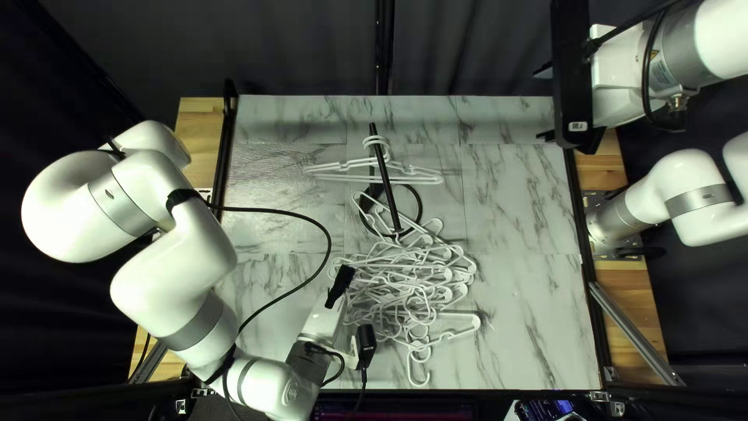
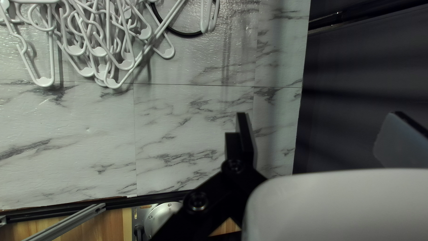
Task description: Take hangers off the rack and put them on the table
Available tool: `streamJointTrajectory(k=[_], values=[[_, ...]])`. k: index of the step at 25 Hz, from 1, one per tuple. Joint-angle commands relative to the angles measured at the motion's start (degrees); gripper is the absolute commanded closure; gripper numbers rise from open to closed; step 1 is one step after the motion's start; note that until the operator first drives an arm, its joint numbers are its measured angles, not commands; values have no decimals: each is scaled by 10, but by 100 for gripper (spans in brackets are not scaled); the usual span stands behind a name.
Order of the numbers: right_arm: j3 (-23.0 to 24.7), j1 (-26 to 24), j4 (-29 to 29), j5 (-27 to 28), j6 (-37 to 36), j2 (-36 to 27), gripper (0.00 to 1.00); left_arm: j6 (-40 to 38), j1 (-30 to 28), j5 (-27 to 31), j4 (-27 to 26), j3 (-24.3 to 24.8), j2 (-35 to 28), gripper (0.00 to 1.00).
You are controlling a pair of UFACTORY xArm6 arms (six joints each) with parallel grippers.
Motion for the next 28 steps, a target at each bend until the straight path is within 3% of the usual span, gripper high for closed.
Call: streamJointTrajectory(k=[1, 3, 4, 5, 6, 7, 19, 28], values=[[0, 0, 0, 0, 0, 0, 0, -19, -2, -5, 3, 5, 10, 97], [0, 0, 0, 0, 0, 0, 0, -27, 1, -13, 3, 8, 13, 90], [0, 0, 0, 0, 0, 0, 0, -28, 2, -16, 3, 8, 14, 81], [0, 0, 0, 0, 0, 0, 0, -29, 4, -20, 2, 8, 13, 29], [0, 0, 0, 0, 0, 0, 0, -28, 4, -29, 1, 12, 7, 19], [0, 0, 0, 0, 0, 0, 0, -27, 5, -33, 1, 13, 4, 0], [0, 0, 0, 0, 0, 0, 0, -24, 8, -96, 8, 59, -68, 0], [0, 0, 0, 0, 0, 0, 0, -112, 13, -161, 23, 124, -145, 0]])
